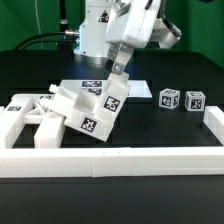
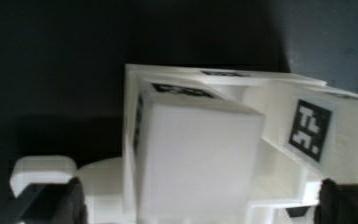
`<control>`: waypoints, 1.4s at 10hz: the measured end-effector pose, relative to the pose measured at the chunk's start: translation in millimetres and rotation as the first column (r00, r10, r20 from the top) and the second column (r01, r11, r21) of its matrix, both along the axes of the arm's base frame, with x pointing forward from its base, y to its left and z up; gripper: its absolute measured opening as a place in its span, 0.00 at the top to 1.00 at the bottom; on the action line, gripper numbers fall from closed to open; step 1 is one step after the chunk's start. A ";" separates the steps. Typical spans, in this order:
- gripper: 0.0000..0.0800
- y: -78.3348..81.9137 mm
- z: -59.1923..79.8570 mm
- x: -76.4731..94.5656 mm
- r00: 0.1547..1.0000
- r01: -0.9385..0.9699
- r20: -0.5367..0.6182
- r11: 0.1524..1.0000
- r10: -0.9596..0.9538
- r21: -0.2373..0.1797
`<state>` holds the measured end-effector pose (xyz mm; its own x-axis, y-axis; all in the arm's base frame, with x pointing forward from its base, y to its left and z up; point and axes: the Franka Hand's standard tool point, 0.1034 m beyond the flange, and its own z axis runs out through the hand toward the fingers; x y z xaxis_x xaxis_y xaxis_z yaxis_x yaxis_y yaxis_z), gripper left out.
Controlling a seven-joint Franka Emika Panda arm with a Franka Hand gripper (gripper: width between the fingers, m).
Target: Assemble chair
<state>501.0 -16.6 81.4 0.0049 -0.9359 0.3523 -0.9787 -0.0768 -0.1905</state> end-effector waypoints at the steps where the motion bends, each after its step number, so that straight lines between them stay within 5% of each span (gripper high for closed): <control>1: 0.19 1.3 -5.0 -2.2 1.000 0.002 -0.006 1.000 -0.002 -0.009; 3: 0.19 0.9 -9.6 -4.6 1.000 -0.004 -0.016 1.000 0.003 -0.021; 4: 0.36 1.0 -10.1 -4.8 1.000 -0.004 -0.017 1.000 0.004 -0.022; 5: 0.36 0.7 -10.1 -4.8 1.000 -0.004 -0.017 1.000 0.003 -0.023; 7: 0.64 -0.1 -10.4 -4.9 1.000 -0.003 -0.017 1.000 0.003 -0.025; 12: 0.64 -0.1 -10.9 -3.5 0.999 0.042 0.009 0.996 -0.042 -0.074; 14: 0.64 -0.5 2.2 -5.5 0.997 0.059 -0.039 0.980 -0.067 -0.190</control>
Offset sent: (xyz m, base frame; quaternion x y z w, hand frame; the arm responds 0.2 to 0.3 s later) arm 0.0012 0.0042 -0.0024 -0.0044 0.0007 0.0017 1.0000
